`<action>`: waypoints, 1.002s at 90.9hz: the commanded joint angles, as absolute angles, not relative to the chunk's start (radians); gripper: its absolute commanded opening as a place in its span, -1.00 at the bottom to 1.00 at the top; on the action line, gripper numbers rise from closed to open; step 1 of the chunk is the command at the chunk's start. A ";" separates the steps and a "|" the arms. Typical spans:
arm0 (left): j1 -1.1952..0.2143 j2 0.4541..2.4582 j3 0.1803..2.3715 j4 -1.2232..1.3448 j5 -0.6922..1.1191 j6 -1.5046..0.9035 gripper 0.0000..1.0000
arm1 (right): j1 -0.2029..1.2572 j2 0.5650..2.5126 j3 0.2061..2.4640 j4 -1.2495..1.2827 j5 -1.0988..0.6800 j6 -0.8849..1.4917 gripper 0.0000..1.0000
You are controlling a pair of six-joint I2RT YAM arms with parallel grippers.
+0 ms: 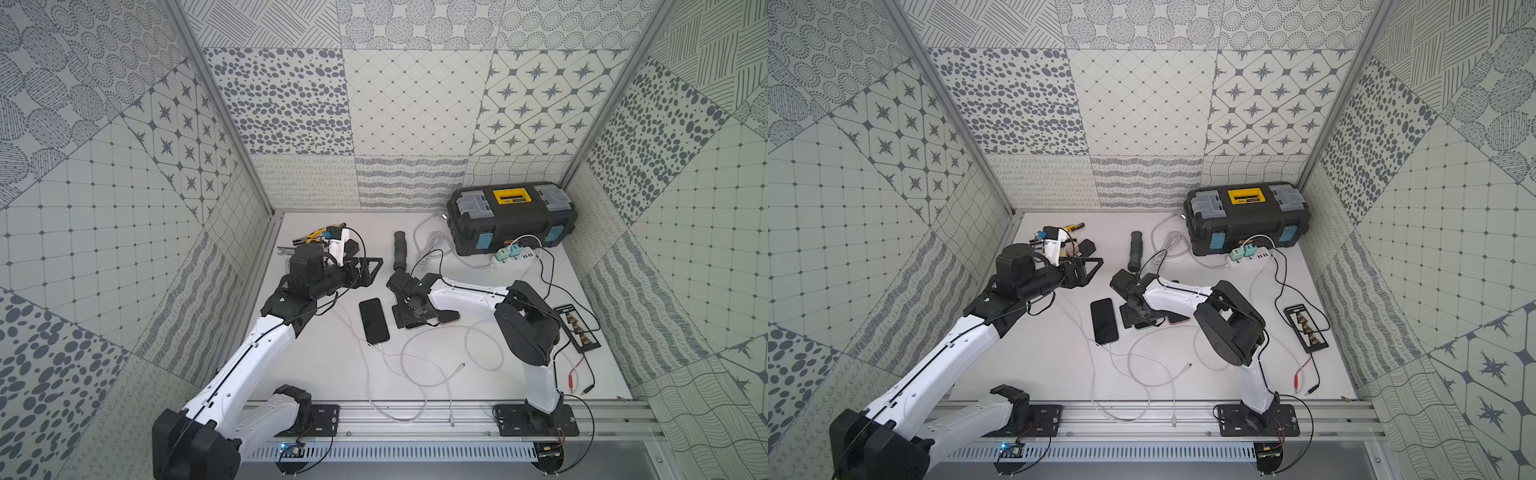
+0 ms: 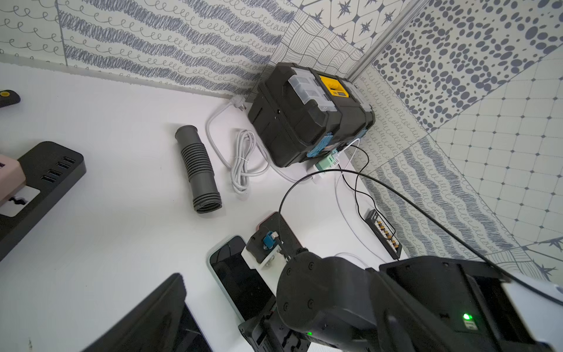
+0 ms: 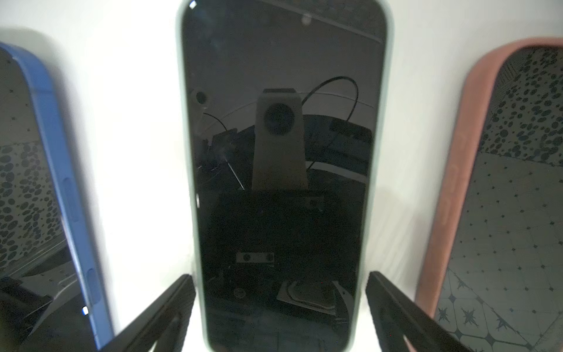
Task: Unplug the charging cable from the phone
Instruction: Place the phone at the center of the board, then pick up the phone at the center of the board.
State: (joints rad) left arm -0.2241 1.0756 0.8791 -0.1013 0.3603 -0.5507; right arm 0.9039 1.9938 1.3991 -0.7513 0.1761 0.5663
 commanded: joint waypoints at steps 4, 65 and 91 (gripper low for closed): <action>-0.212 1.068 0.883 -0.099 0.324 -0.519 0.96 | 0.928 1.917 1.431 -0.735 0.223 0.588 0.85; -0.206 1.050 0.877 -0.129 0.255 -0.508 0.96 | 1.119 2.012 1.553 -0.656 0.322 0.637 0.87; -0.206 1.044 0.874 -0.127 0.247 -0.509 0.96 | 1.160 2.076 1.587 -0.616 0.379 0.688 0.89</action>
State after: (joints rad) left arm -0.2176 1.0485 0.8791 -0.1078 0.2653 -0.5316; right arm 1.1488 2.0487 1.5455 -0.6621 0.3283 0.6468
